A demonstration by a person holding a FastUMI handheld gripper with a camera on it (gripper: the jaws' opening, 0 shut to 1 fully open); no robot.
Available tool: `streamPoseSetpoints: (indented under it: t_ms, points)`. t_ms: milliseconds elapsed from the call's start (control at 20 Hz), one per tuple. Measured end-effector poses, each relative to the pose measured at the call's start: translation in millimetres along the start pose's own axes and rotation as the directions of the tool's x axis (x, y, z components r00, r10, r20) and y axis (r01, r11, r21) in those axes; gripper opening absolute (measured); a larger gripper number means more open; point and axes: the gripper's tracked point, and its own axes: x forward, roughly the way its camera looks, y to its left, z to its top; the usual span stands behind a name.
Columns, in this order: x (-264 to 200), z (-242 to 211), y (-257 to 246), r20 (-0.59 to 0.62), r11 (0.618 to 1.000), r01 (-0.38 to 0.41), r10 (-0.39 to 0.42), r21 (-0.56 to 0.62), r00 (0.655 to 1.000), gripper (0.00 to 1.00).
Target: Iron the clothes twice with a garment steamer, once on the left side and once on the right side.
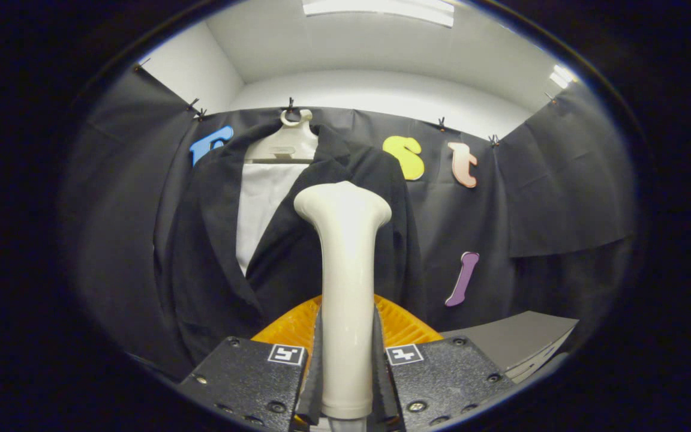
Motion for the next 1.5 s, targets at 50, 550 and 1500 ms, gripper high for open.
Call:
streamPoseSetpoints:
  t_ms: [50, 550, 1500]
  points:
    - [-3, -6, -2, -0.011, 1.0, 0.001, -0.001, -0.001, 1.0, 0.36]
    - [-23, -60, -16, -0.101, 1.0, -0.007, 0.004, -0.024, 0.995, 0.36]
    - [-61, -154, -12, -0.286, 0.991, -0.094, 0.062, -0.098, 0.956, 0.36]
